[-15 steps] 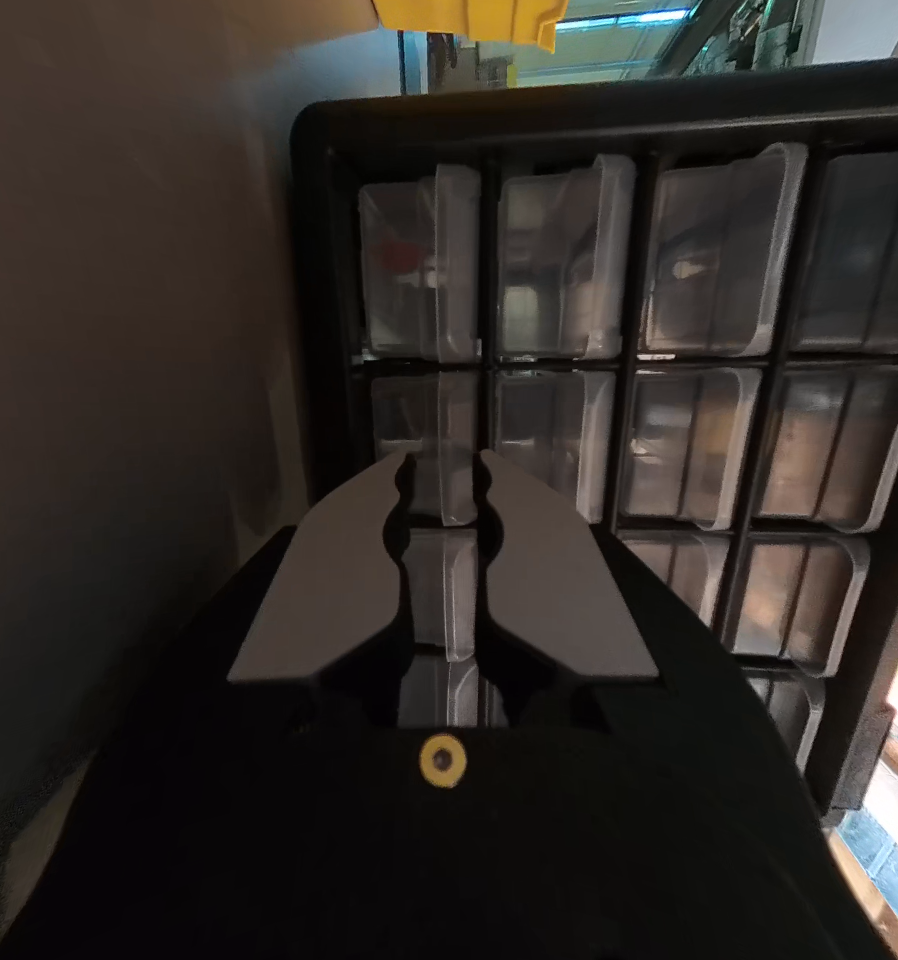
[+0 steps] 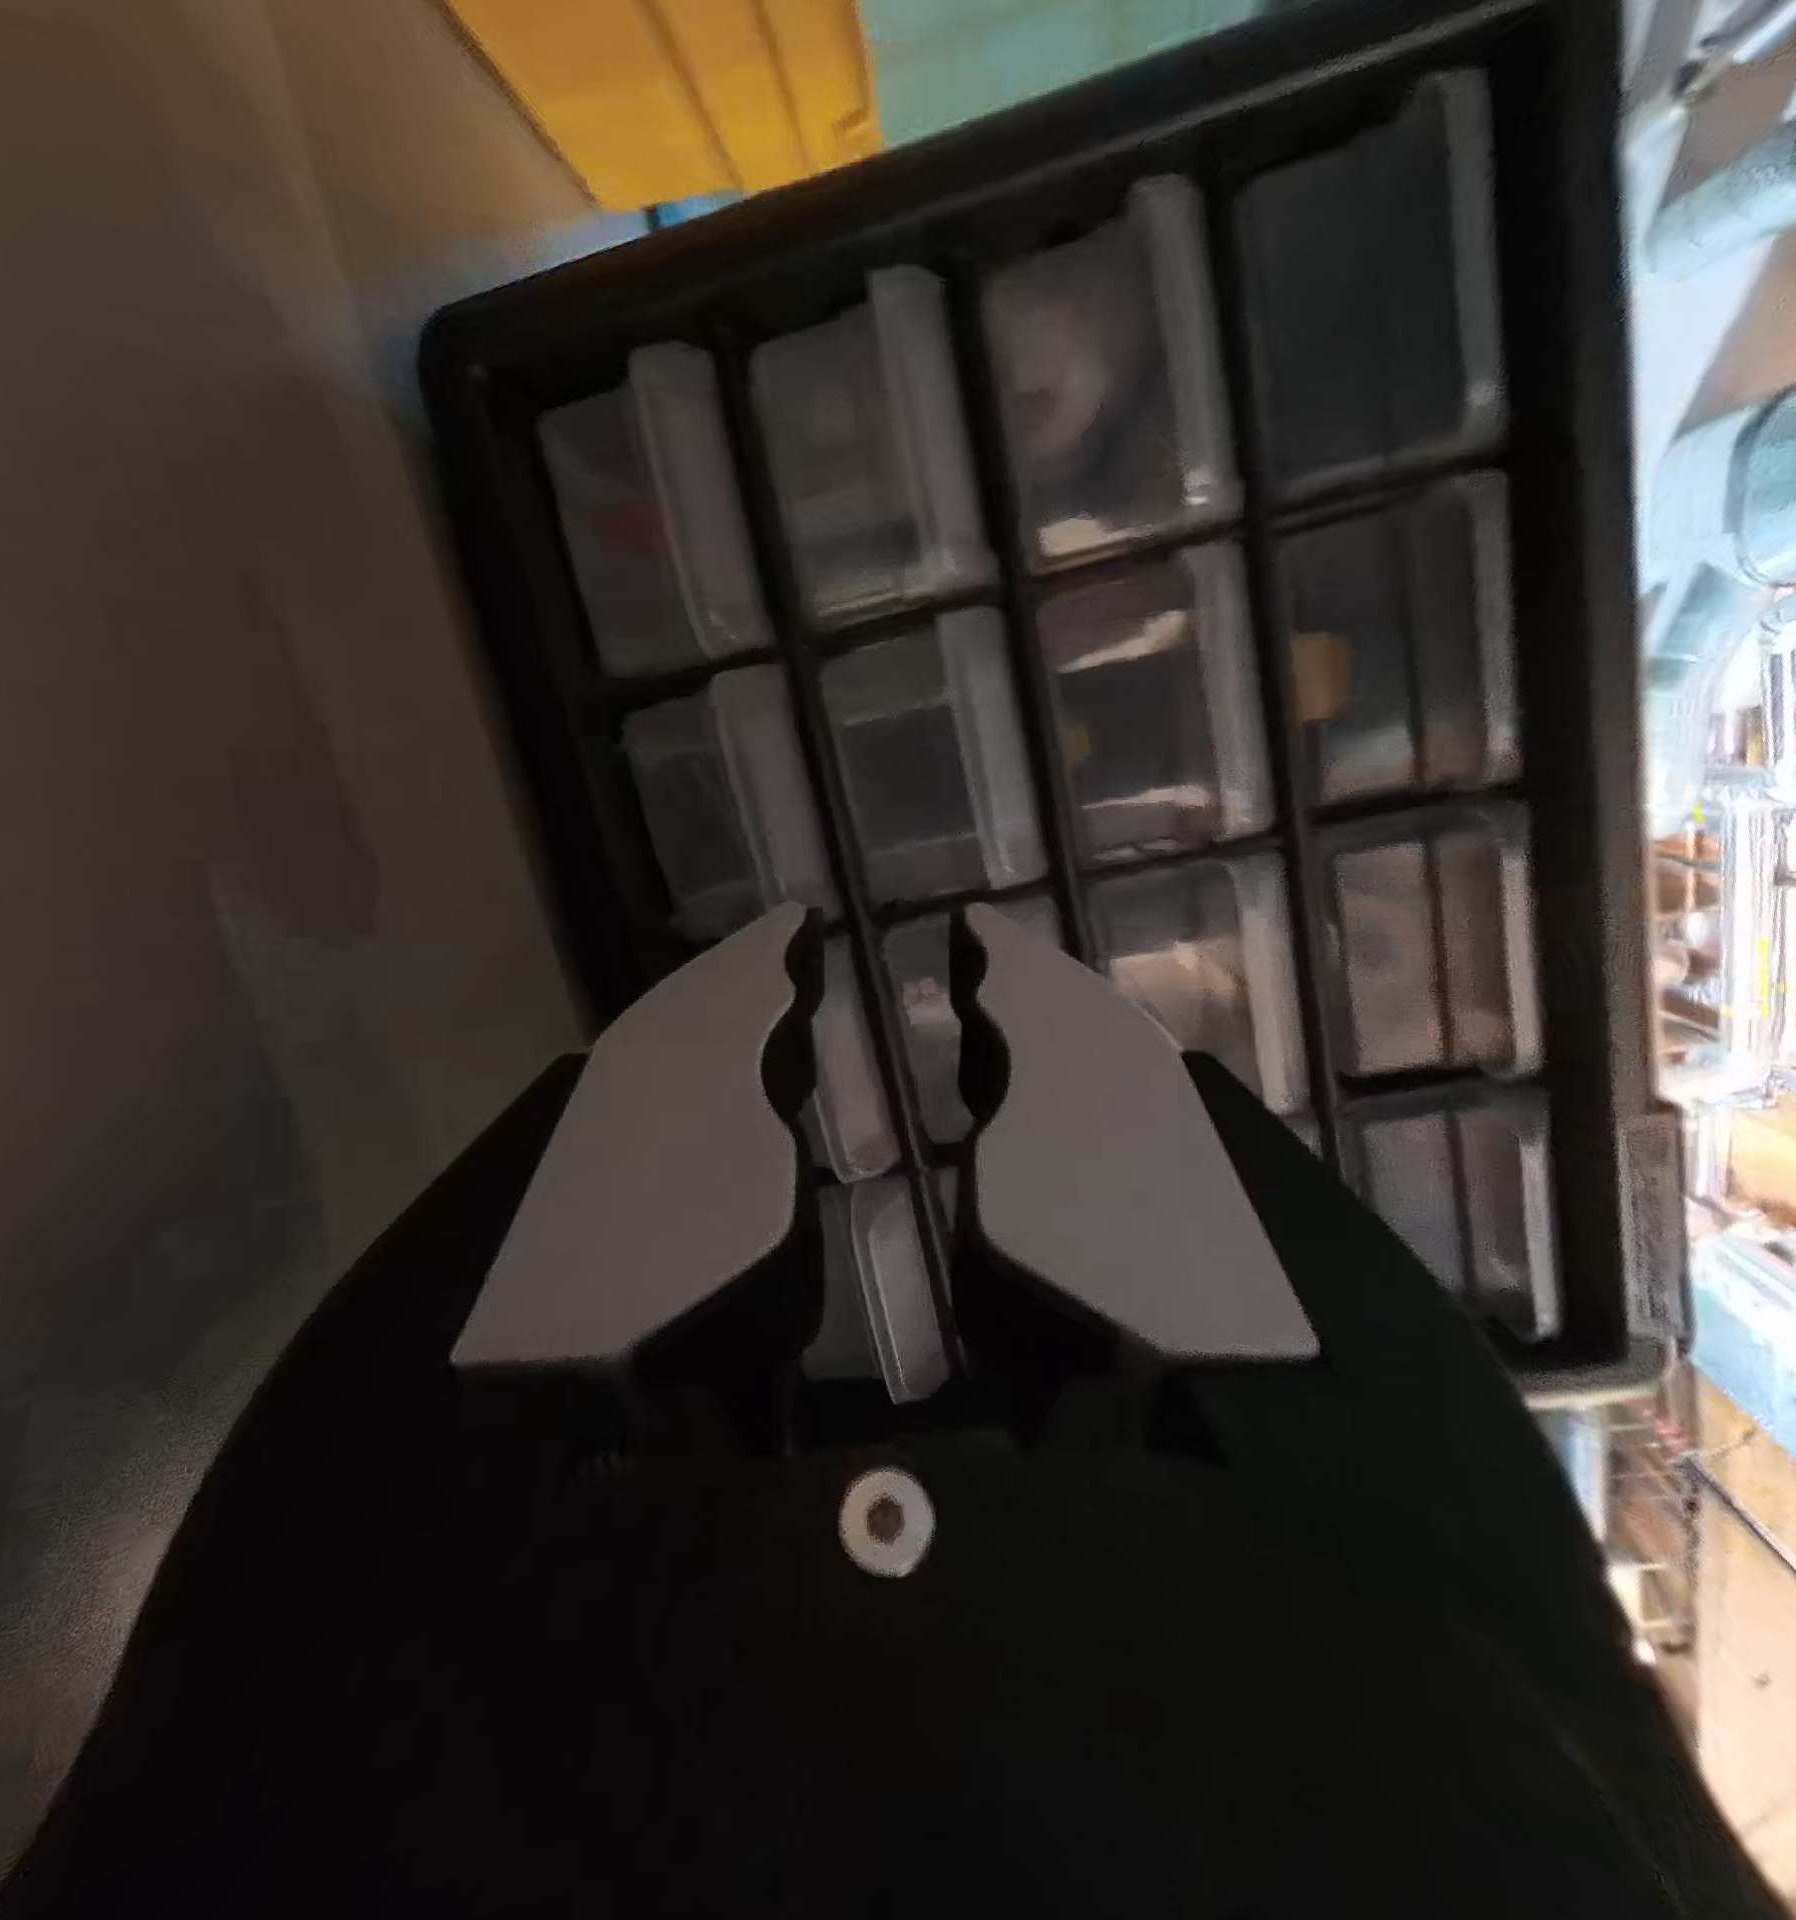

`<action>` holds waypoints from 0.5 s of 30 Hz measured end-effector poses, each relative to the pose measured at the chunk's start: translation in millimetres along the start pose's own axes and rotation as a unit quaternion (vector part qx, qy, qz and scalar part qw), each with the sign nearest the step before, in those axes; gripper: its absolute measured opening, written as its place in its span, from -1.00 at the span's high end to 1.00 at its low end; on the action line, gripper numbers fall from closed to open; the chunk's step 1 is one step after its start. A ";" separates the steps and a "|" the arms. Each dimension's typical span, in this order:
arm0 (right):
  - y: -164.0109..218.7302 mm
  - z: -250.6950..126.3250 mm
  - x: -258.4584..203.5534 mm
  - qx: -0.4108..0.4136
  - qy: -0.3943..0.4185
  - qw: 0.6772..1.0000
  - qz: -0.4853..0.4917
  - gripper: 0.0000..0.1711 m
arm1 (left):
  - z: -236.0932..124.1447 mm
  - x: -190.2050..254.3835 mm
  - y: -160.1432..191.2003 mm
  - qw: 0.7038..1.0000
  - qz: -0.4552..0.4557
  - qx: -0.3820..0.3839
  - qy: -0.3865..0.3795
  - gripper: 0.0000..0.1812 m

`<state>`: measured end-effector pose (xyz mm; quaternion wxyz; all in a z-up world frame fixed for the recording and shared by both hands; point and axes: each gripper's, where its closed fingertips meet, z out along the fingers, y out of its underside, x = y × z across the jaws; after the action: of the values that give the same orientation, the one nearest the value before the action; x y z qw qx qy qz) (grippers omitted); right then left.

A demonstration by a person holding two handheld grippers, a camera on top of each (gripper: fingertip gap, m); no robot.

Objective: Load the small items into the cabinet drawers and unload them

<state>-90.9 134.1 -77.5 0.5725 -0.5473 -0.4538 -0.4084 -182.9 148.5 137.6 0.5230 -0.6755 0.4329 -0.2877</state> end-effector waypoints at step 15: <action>19.5 -16.3 57.5 0.045 -0.018 0.938 0.344 0.81 | 29.3 14.0 -20.4 0.989 -0.038 0.138 -0.042 0.30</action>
<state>-56.3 120.8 -26.7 0.6936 -0.6510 -0.2663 -0.1557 -146.1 151.0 147.8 0.6175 -0.6243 0.3407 -0.3360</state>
